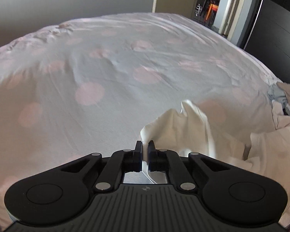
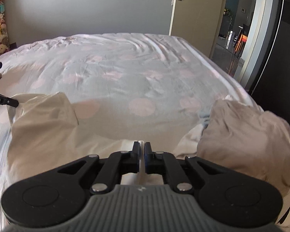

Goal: Fold clothes

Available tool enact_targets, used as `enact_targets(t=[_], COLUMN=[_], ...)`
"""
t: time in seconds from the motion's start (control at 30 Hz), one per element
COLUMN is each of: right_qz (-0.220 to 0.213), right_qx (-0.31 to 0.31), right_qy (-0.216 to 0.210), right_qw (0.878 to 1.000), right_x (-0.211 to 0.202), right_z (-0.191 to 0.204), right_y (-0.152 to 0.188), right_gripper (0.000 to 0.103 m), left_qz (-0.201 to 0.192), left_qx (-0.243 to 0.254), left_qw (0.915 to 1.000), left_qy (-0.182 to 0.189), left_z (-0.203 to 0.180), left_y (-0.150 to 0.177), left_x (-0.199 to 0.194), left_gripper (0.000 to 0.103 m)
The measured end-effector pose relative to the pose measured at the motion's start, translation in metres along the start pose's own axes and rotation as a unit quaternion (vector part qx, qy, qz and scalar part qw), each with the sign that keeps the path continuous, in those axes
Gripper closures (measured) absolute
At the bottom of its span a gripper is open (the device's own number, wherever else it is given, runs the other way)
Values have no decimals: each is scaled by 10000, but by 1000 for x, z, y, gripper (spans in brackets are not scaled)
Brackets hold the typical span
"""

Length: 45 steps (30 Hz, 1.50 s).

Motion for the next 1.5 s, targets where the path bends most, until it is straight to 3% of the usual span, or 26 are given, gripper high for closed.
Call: enact_targets(t=[0.17, 0.23, 0.3, 0.33, 0.4, 0.47, 0.57, 0.73, 0.83, 0.87, 0.9, 1.0, 1.13, 1.27, 1.4, 1.5], right_qz=[-624, -570, -238, 2, 399, 834, 1334, 1440, 1547, 1601, 1654, 1607, 1129, 530, -214, -803], right_qx=[-21, 19, 205, 313, 586, 980, 1670, 2480, 2553, 2500, 2361, 1843, 1363, 959, 663, 474], right_qy=[287, 186, -194, -332, -386, -519, -827, -1251, -1653, -1712, -1691, -1339, -964, -624, -562, -683], right_qw=[9976, 9982, 9993, 9990, 9967, 9903, 9734, 9498, 9400, 9395, 9425, 9603, 9795, 9920, 9960, 9933], right_x=[-41, -47, -38, -28, -6, 23, 61, 100, 109, 111, 111, 100, 68, 29, -21, -63], right_z=[-8, -10, -14, -14, -19, -26, -37, -47, -34, -28, -20, 2, 25, 47, 69, 87], right_y=[-57, -74, -81, -80, -70, -47, -11, 20, 19, 16, 12, -4, -37, -77, -125, -159], right_gripper=[102, 102, 95, 88, 41, 32, 32, 33, 52, 67, 85, 96, 97, 98, 98, 98], left_qz=[-506, -632, -718, -707, -663, -611, -531, -441, -410, -384, -364, -303, -360, -735, -1234, -1797], left_qx=[-105, -169, -183, -213, -315, -462, -681, -1109, -1410, -1545, -1682, -2053, -2288, -2518, -2511, -2625], left_qw=[9976, 9967, 9949, 9947, 9947, 9948, 9944, 9915, 9876, 9857, 9837, 9774, 9717, 9641, 9582, 9447], left_qy=[-451, -486, -684, -717, -721, -674, -603, -511, -551, -543, -515, -407, -463, -402, -594, -790], left_z=[33, 44, 51, 56, 63, 69, 77, 87, 86, 86, 87, 95, 112, 131, 146, 161], left_y=[-13, -15, -14, -10, 2, 16, 38, 77, 105, 115, 123, 150, 169, 169, 154, 137], left_x=[-72, -96, -113, -117, -120, -116, -110, -100, -89, -84, -80, -68, -67, -93, -133, -179], left_gripper=[102, 102, 102, 102, 102, 102, 102, 102, 102, 102, 102, 102, 102, 102, 102, 102])
Point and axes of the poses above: each gripper's, at about its wrist camera, not at the fingertips, and x roughly the way its jaws point, z to its left, y to its underside, the point moved 5 cm from there along x, roughly the way its jaws point, and after that the axes turned 14 degrees about z, right-handed, at the moved point
